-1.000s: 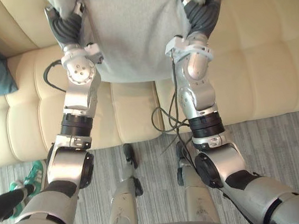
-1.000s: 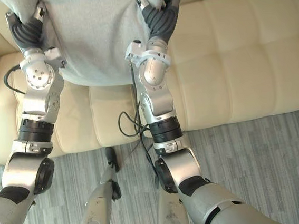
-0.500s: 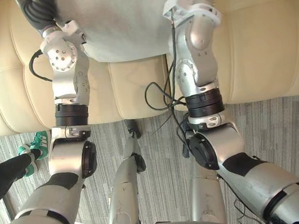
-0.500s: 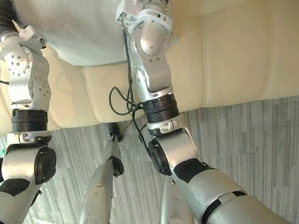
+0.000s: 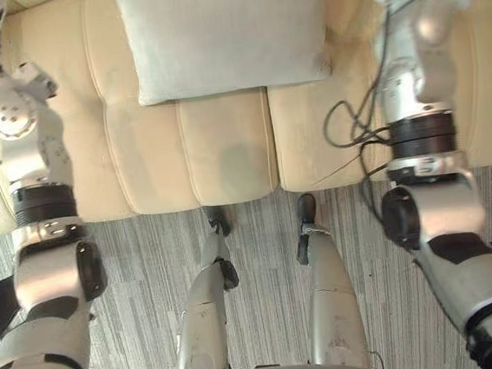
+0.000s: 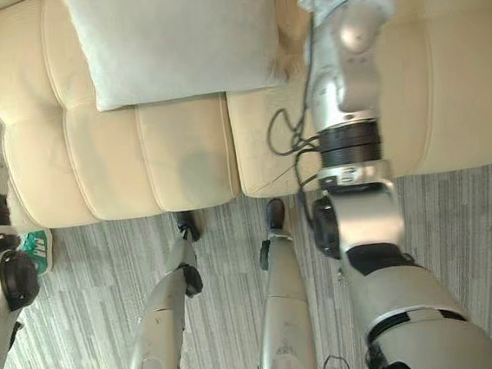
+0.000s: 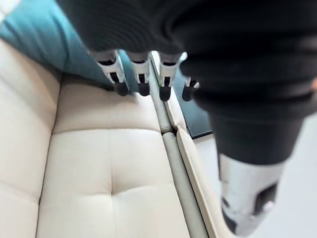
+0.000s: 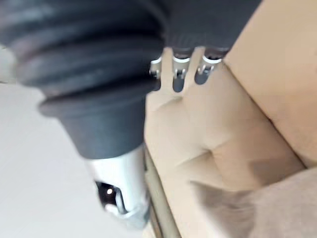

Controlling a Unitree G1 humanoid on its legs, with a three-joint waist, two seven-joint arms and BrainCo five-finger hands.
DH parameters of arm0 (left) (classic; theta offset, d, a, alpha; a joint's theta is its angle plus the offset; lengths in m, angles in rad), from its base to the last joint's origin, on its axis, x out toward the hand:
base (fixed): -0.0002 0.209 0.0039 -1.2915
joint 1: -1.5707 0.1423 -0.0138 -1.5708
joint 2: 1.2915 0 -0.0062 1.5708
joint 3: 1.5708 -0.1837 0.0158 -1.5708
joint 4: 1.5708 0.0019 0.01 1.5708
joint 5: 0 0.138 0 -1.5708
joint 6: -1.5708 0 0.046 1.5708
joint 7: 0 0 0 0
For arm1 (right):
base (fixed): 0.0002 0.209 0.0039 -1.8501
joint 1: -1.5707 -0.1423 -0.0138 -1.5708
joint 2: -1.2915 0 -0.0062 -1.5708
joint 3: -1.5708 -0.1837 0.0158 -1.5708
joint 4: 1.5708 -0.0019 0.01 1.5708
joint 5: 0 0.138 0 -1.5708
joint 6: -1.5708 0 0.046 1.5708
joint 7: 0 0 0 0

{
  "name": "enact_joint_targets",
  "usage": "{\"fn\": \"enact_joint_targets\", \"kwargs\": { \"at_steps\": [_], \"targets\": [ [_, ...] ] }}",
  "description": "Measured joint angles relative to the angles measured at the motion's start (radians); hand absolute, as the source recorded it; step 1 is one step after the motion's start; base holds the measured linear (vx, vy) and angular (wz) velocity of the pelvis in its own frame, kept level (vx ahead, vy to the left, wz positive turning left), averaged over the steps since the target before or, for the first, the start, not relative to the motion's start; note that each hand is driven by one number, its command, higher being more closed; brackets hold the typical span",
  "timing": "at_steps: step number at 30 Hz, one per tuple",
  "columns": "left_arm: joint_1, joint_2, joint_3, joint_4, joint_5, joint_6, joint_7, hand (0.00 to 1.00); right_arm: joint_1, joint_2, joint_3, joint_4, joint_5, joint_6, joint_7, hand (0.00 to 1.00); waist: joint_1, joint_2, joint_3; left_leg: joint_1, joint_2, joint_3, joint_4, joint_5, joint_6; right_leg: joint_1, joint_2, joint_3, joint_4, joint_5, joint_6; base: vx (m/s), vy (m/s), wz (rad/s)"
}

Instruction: Pick up cushions and gather them together orderly.

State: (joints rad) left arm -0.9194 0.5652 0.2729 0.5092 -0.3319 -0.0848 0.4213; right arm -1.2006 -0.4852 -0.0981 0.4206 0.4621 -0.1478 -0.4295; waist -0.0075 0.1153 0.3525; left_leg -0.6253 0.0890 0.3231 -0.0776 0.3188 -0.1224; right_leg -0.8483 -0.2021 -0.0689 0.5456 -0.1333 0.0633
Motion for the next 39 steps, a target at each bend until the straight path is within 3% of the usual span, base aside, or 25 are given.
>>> {"fn": "enact_joint_targets", "kwargs": {
  "at_steps": [1, 4, 6, 8, 10, 14, 19, 22, 28, 34, 39],
  "targets": [
    [0.076, 0.038, 0.004, -0.033, -0.004, -0.003, -0.036, 0.0, 0.001, -0.066, 0.021, 0.0, 0.028, 0.006, 0.034, 0.0, -0.002, 0.0, 0.0, 0.015, -0.001, 0.0, 0.0, 0.0, 0.0, 0.022, 0.0, 0.0, -0.014, 0.005, 0.002, 0.02, -0.055, -0.04],
    [0.268, 0.057, 0.056, -0.123, -0.038, -0.028, -0.091, 0.0, 0.065, -0.175, 0.014, -0.03, 0.062, 0.013, 0.095, 0.0, -0.002, 0.0, 0.0, 0.047, -0.001, -0.007, 0.0, -0.001, 0.0, 0.07, 0.002, -0.002, -0.049, 0.017, 0.006, 0.02, -0.054, -0.05],
    [0.4, 0.033, 0.092, -0.188, -0.079, -0.046, -0.11, 0.0, 0.208, -0.203, -0.029, -0.108, 0.068, 0.012, 0.123, 0.0, -0.002, -0.003, -0.001, 0.07, -0.001, -0.022, 0.0, -0.006, -0.004, 0.104, 0.002, -0.009, -0.066, 0.018, 0.007, 0.03, -0.07, -0.02],
    [0.561, -0.051, 0.146, -0.266, -0.108, -0.056, -0.125, 0.0, 0.432, -0.186, -0.096, -0.197, 0.082, 0.009, 0.141, 0.0, 0.004, -0.003, -0.001, 0.111, 0.002, -0.029, 0.0, -0.034, 0.019, 0.15, 0.007, -0.019, -0.079, 0.018, 0.008, 0.05, -0.079, -0.1],
    [0.699, -0.162, 0.178, -0.326, -0.126, -0.07, -0.131, 0.0, 0.649, -0.135, -0.137, -0.254, 0.081, 0.01, 0.151, 0.0, 0.003, -0.003, -0.001, 0.156, 0.004, -0.042, 0.0, -0.061, 0.041, 0.206, 0.012, -0.028, -0.094, 0.014, 0.011, 0.05, -0.042, -0.03],
    [0.923, -0.385, 0.155, -0.33, -0.148, -0.07, -0.175, 0.0, 1.009, 0.093, -0.177, -0.36, 0.039, 0.012, 0.212, 0.0, -0.012, -0.026, -0.015, 0.273, -0.006, -0.048, 0.0, -0.1, 0.048, 0.336, 0.008, -0.047, -0.121, -0.011, 0.027, 0.02, -0.015, 0.02],
    [1.116, -0.514, 0.056, -0.167, -0.105, -0.046, -0.26, 0.0, 1.328, 0.365, -0.175, -0.303, -0.086, 0.016, 0.302, 0.0, -0.01, -0.074, -0.097, 0.417, 0.009, -0.027, 0.0, -0.145, 0.034, 0.499, 0.031, -0.045, -0.203, -0.013, 0.027, 0.06, -0.013, -0.16],
    [1.155, -0.566, 0.037, 0.024, -0.066, -0.021, -0.302, 0.0, 1.414, 0.423, -0.157, -0.126, -0.16, 0.024, 0.321, 0.0, -0.011, -0.091, -0.172, 0.472, 0.022, -0.014, 0.0, -0.161, 0.036, 0.583, 0.051, -0.042, -0.289, 0.022, 0.036, 0.1, 0.004, -0.25],
    [1.137, -0.582, 0.041, 0.292, 0.121, 0.022, -0.338, 0.0, 1.42, 0.468, -0.157, 0.192, -0.32, 0.068, 0.338, 0.0, -0.005, -0.108, -0.238, 0.577, 0.035, 0.052, 0.0, -0.195, 0.023, 0.704, 0.078, 0.013, -0.415, 0.082, 0.038, 0.05, 0.014, -0.34],
    [1.119, -0.583, 0.07, 0.376, 0.16, 0.038, -0.314, 0.0, 1.398, 0.471, -0.16, 0.32, -0.391, 0.098, 0.337, 0.0, 0.0, -0.124, -0.273, 0.658, 0.029, 0.073, -0.004, -0.214, 0.015, 0.787, 0.078, 0.042, -0.461, 0.101, 0.038, 0.01, 0.023, -0.15],
    [1.102, -0.58, 0.07, 0.382, 0.198, 0.042, -0.285, 0.0, 1.353, 0.473, -0.16, 0.345, -0.402, 0.109, 0.333, 0.0, 0.01, -0.142, -0.269, 0.701, 0.015, 0.105, -0.001, -0.222, 0.018, 0.804, 0.072, 0.089, -0.462, 0.119, 0.035, -0.04, 0.028, -0.25]
  ]
}}
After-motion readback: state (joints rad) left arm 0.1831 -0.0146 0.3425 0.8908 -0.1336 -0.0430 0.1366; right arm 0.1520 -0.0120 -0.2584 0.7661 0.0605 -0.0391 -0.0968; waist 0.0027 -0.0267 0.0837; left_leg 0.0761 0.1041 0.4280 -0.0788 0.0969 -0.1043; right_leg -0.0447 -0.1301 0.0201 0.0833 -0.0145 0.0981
